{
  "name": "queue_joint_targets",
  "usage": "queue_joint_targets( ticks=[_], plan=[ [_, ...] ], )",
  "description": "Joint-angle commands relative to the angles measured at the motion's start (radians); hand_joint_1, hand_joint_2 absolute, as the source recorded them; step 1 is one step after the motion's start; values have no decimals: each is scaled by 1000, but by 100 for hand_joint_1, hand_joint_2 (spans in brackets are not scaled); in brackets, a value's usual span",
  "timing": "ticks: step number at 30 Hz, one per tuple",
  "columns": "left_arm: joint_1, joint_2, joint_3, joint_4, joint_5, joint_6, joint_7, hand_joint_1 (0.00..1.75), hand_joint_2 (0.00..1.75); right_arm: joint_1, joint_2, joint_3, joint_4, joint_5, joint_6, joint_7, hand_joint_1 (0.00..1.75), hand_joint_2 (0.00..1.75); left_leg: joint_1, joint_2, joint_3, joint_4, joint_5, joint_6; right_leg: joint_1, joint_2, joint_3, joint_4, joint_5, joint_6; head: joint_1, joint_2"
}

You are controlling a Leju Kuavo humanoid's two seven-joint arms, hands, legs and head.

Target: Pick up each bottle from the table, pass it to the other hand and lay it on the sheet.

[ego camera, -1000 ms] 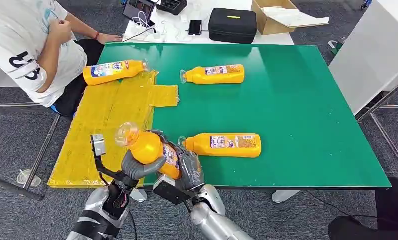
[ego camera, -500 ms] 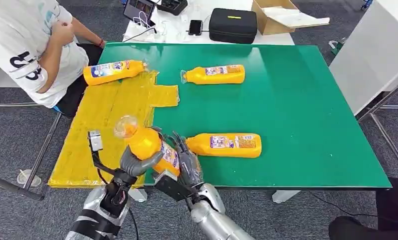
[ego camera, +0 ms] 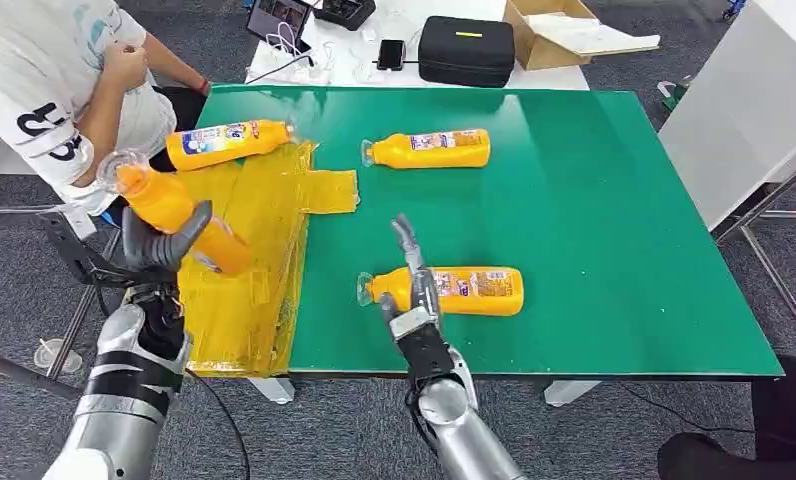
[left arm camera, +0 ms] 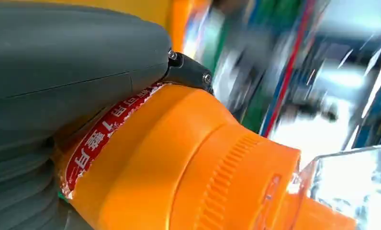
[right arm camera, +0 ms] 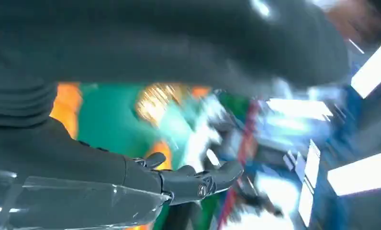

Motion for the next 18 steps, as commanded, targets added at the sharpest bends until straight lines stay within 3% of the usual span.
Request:
queue_joint_targets(
  ticks=[1, 6, 8, 12, 14, 18],
  plan=[
    [-136, 46, 24, 56, -260, 232, -34, 175, 175, 74, -32, -18, -291, -38, -95, -29, 0, 0, 1, 0, 1, 1, -1, 1, 1, -2, 1, 1, -1, -1, 0, 0],
    [-142, 43, 31, 80, -266, 228, -42, 175, 175, 72, -35, -13, -287, -43, -101, -29, 0, 0, 0, 0, 4, 0, -1, 1, 1, -2, 4, 0, -1, -2, 0, 0],
    [-148, 55, 1, 104, -380, 337, -49, 175, 175, 68, -37, -5, -309, -57, -139, -29, 0, 0, 0, 1, 2, 0, -1, 1, 1, -1, 2, 0, -1, -1, 0, 0],
    [-232, 142, -180, 364, -908, 568, 66, 175, 175, 35, -45, 4, -281, -144, -133, -29, 0, 0, 0, 0, 4, 0, -1, 1, 1, -2, 4, 0, -1, -2, 0, 0],
    [-265, 179, -296, 499, -1168, 590, 166, 175, 175, 18, -51, 7, -247, -154, -109, -29, 0, 0, 0, 2, 7, -1, -1, 1, 1, 0, 6, -1, -1, -2, 0, 0],
    [-281, 202, -437, 592, -1389, 427, 215, 175, 175, 8, -55, 12, -222, -164, -79, -29, 0, 0, 0, 2, 5, -1, -1, 1, 1, 0, 4, -1, 0, -1, 0, 0]
  ],
)
